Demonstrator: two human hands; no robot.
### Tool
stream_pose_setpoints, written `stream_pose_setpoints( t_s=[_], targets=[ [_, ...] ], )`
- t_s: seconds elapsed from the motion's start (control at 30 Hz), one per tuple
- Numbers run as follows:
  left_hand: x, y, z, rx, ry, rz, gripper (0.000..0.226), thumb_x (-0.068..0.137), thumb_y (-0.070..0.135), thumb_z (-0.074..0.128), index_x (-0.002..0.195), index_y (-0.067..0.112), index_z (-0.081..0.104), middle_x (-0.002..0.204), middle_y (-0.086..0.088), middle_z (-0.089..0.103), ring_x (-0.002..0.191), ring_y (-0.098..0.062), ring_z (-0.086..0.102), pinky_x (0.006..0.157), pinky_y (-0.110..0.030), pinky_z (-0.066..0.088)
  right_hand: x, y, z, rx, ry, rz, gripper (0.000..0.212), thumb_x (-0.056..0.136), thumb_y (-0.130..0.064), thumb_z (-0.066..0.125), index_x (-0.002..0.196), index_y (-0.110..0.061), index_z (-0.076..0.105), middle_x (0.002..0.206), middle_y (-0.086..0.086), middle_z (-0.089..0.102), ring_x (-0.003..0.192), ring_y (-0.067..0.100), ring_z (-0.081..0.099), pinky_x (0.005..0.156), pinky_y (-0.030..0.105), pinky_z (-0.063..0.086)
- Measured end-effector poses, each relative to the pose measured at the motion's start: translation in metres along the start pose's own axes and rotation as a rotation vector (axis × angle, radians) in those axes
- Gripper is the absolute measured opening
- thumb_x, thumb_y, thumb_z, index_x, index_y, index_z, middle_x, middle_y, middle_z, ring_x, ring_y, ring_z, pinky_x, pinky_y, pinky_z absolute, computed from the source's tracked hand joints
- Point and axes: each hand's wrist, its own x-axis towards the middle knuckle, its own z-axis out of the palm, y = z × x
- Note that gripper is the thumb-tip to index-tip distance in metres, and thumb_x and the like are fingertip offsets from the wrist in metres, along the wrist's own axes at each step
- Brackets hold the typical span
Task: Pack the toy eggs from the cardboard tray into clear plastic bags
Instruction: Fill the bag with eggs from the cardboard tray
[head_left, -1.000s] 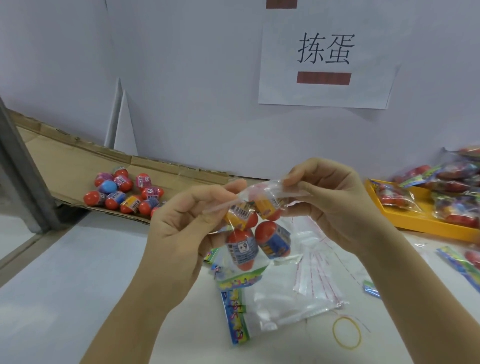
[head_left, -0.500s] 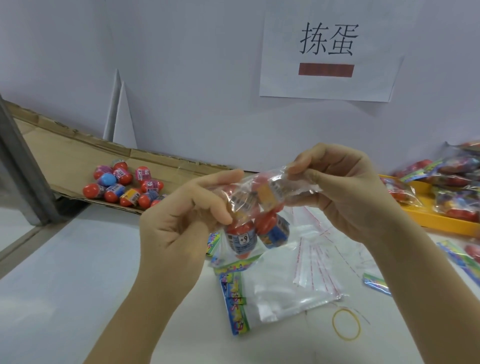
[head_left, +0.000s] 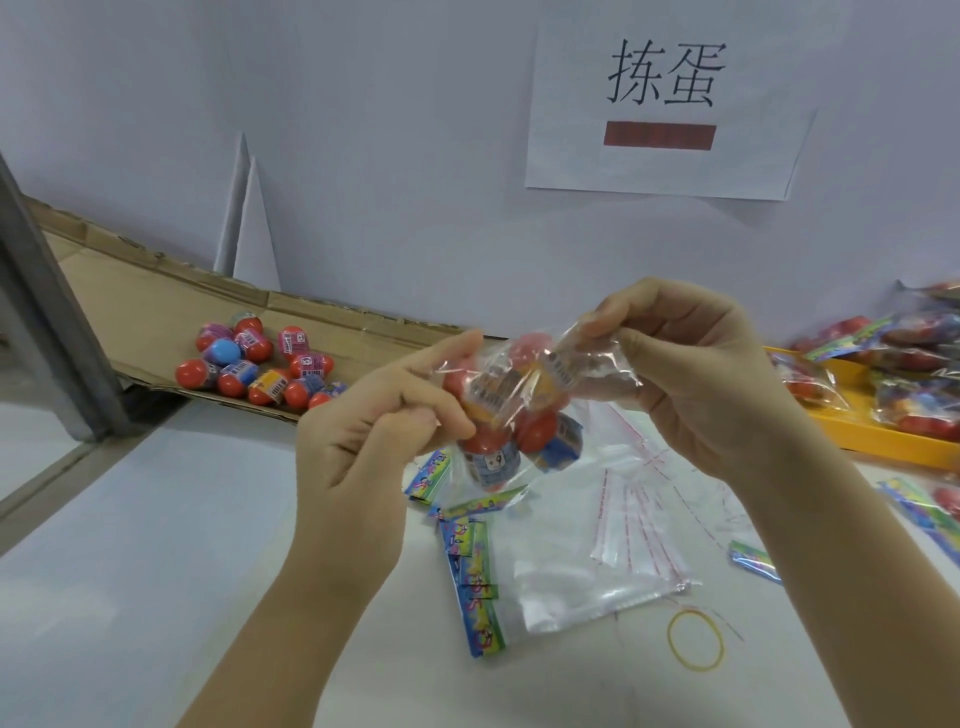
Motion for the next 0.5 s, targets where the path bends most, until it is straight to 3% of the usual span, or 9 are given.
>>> stream_pose_setpoints(
  t_s=[0.07, 0.17, 0.27, 0.37, 0.43, 0.5],
  targets=[
    [0.0018, -0.0006, 0.0006, 0.073, 0.034, 0.028, 0.032, 0.084, 0.035, 0.062, 0.069, 0.008, 0.071, 0.085, 0.004, 0.075, 0.082, -0.008, 0.068, 0.064, -0.019, 0.052, 0.0007, -0.0016, -0.001, 0.017, 0.003, -0.023, 0.029, 0.072, 0.002, 0.056, 0.06, -0.017, 0.073, 0.067, 0.002, 0.07, 0.067, 0.016, 0.07, 0.062, 0.031, 0.059],
    [0.0017, -0.0041, 0.0061, 0.157, 0.07, 0.037, 0.062, 0.078, 0.055, 0.07, 0.063, -0.005, 0.065, 0.062, -0.021, 0.059, 0.053, -0.019, 0.055, 0.053, -0.02, 0.046, 0.0001, -0.0039, -0.0012, -0.005, 0.003, -0.047, 0.027, 0.072, 0.003, 0.057, 0.06, -0.016, 0.073, 0.067, 0.004, 0.07, 0.068, 0.016, 0.071, 0.063, 0.029, 0.059],
    [0.0042, -0.003, 0.0062, 0.133, 0.128, -0.06, 0.06, 0.069, 0.044, 0.078, 0.062, -0.012, 0.058, 0.06, -0.015, 0.064, 0.059, -0.005, 0.065, 0.056, -0.017, 0.05, -0.0008, -0.0049, -0.0015, -0.029, 0.004, -0.055, 0.027, 0.072, 0.004, 0.058, 0.06, -0.016, 0.073, 0.068, 0.003, 0.07, 0.069, 0.016, 0.07, 0.064, 0.028, 0.058],
    [0.007, -0.0038, 0.0016, -0.012, 0.084, -0.19, 0.029, 0.055, 0.033, 0.084, 0.074, 0.017, 0.07, 0.075, 0.001, 0.075, 0.066, -0.011, 0.072, 0.057, -0.02, 0.055, -0.0009, -0.0056, -0.0032, -0.032, 0.0, -0.075, 0.028, 0.072, 0.004, 0.058, 0.06, -0.017, 0.073, 0.068, 0.002, 0.07, 0.069, 0.015, 0.07, 0.065, 0.029, 0.058],
    [0.0077, -0.0017, 0.0018, -0.038, 0.006, -0.233, 0.044, 0.054, 0.026, 0.088, 0.095, 0.022, 0.075, 0.085, 0.0, 0.077, 0.073, -0.015, 0.074, 0.06, -0.021, 0.056, -0.0014, -0.0065, -0.0046, -0.039, -0.012, -0.094, 0.026, 0.071, 0.004, 0.06, 0.062, -0.016, 0.074, 0.069, 0.002, 0.071, 0.07, 0.015, 0.07, 0.066, 0.029, 0.058],
    [0.0086, 0.0009, 0.004, -0.05, -0.004, -0.214, 0.039, 0.057, 0.025, 0.082, 0.095, 0.026, 0.078, 0.083, 0.002, 0.077, 0.073, -0.012, 0.074, 0.061, -0.018, 0.056, -0.0025, -0.0094, -0.0087, -0.055, -0.06, -0.095, 0.022, 0.067, 0.004, 0.067, 0.067, -0.017, 0.075, 0.077, 0.002, 0.072, 0.075, 0.016, 0.071, 0.069, 0.028, 0.058]
  ],
)
